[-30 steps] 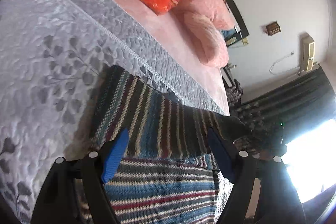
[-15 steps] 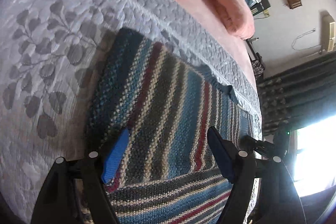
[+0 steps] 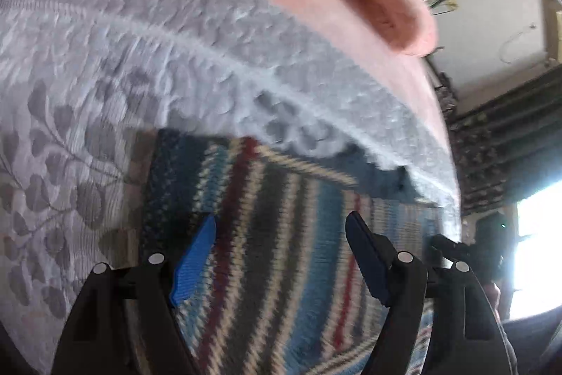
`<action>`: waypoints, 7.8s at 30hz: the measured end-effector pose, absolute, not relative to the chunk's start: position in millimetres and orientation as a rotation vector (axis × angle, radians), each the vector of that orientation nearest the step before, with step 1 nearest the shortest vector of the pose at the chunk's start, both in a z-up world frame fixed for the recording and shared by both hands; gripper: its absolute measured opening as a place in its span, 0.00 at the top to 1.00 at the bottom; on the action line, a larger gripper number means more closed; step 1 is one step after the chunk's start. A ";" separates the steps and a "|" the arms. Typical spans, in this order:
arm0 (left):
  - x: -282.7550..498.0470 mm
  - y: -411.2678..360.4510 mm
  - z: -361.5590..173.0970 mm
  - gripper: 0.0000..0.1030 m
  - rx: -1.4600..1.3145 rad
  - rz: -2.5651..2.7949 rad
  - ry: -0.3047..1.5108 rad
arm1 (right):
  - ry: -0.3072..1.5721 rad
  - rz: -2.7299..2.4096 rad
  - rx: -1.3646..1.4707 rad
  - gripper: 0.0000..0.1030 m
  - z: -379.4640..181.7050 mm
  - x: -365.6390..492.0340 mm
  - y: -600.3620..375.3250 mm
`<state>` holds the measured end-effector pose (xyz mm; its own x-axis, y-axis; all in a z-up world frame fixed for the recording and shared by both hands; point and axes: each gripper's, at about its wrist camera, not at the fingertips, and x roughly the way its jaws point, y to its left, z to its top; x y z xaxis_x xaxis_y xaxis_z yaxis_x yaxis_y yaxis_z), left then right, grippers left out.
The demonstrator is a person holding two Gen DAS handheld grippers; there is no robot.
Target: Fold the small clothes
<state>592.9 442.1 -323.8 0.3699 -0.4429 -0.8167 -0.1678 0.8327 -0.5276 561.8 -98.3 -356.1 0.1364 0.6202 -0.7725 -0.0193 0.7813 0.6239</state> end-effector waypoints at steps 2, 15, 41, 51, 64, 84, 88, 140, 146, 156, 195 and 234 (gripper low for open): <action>591.0 441.1 -325.4 0.27 -0.580 -0.189 1.195 | 1.374 0.502 0.518 0.92 -354.9 561.3 -99.6; 518.6 421.5 -331.7 0.29 -0.563 -0.374 1.253 | 1.398 0.511 0.525 0.92 -356.2 497.5 -138.0; 224.6 445.8 -344.2 0.17 -0.881 -0.260 1.601 | 1.620 0.312 0.698 0.35 -334.8 218.5 -231.4; 213.1 407.2 -339.4 0.10 -0.891 -0.279 1.537 | 1.644 0.453 0.756 0.35 -327.4 185.3 -154.5; 207.0 381.4 -343.0 0.52 -0.931 -0.246 1.586 | 1.594 0.379 0.867 0.62 -323.9 166.2 -174.3; 208.5 421.3 -229.0 0.92 -1.088 -0.367 1.191 | 1.303 0.598 0.914 0.93 -225.2 189.3 -200.4; 242.2 425.7 -204.3 0.92 -1.057 -0.382 1.163 | 1.264 0.616 0.906 0.93 -204.2 223.6 -197.0; 524.6 418.4 -310.2 0.41 -0.420 -0.333 1.351 | 1.412 0.613 0.340 0.54 -324.6 507.6 -141.4; 522.7 418.1 -312.8 0.84 -0.408 -0.321 1.334 | 1.392 0.657 0.320 0.71 -317.5 497.8 -135.5; 498.2 419.1 -244.7 0.91 -0.407 -0.382 1.127 | 1.232 0.635 0.238 0.91 -261.0 474.8 -135.8; 695.6 422.2 -331.0 0.87 -0.338 -0.138 1.302 | 1.292 0.323 0.247 0.88 -346.4 654.4 -119.9; 488.4 397.8 -300.9 0.93 -0.606 -0.577 1.167 | 1.351 0.844 0.562 0.93 -318.5 463.7 -20.9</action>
